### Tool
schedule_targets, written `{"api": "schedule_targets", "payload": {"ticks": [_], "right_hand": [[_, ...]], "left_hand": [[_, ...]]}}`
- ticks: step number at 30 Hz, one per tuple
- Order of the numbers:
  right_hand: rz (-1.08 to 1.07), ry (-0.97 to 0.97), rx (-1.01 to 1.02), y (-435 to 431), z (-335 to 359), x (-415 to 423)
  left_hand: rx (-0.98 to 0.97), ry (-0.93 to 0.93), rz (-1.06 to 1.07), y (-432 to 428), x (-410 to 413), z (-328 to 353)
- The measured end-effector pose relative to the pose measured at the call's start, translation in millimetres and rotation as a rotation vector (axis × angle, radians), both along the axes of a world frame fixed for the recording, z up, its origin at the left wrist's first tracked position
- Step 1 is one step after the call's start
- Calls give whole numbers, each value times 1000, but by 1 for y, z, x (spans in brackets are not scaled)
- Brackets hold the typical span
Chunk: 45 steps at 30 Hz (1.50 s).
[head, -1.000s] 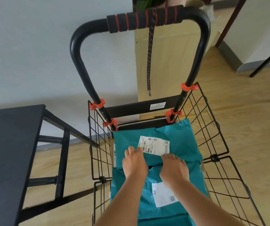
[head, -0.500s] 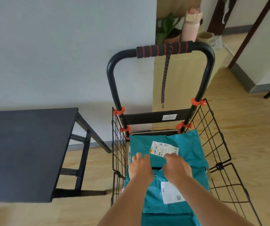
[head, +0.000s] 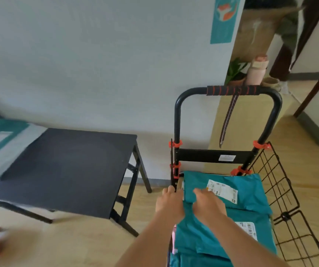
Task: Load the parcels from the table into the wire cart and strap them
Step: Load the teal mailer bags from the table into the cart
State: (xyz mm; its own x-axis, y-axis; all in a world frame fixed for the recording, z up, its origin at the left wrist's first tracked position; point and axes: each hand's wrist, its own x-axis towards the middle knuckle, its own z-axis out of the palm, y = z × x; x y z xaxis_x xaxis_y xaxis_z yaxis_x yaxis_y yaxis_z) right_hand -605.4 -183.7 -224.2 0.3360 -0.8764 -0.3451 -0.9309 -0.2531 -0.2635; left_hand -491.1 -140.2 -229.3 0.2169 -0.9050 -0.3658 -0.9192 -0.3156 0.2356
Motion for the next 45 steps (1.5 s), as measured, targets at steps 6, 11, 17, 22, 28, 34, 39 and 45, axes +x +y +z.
{"api": "schedule_targets", "payload": {"ticks": [6, 11, 17, 22, 28, 34, 39, 45], "right_hand": [[113, -25, -44, 43, 14, 51], [237, 30, -41, 79, 15, 95], [340, 57, -44, 131, 12, 148], [425, 62, -17, 177, 4, 194], [512, 65, -34, 229, -6, 252], [591, 99, -38, 264, -9, 295], [674, 121, -43, 276, -9, 334], [722, 93, -7, 291, -21, 393]], "left_hand": [[16, 10, 62, 51, 49, 21], [32, 5, 126, 102, 101, 22], [56, 16, 250, 180, 163, 8], [130, 1, 324, 244, 213, -6], [129, -13, 410, 314, 268, -12], [99, 4, 550, 368, 304, -12], [103, 43, 650, 397, 329, -15], [146, 61, 713, 424, 368, -19]]}}
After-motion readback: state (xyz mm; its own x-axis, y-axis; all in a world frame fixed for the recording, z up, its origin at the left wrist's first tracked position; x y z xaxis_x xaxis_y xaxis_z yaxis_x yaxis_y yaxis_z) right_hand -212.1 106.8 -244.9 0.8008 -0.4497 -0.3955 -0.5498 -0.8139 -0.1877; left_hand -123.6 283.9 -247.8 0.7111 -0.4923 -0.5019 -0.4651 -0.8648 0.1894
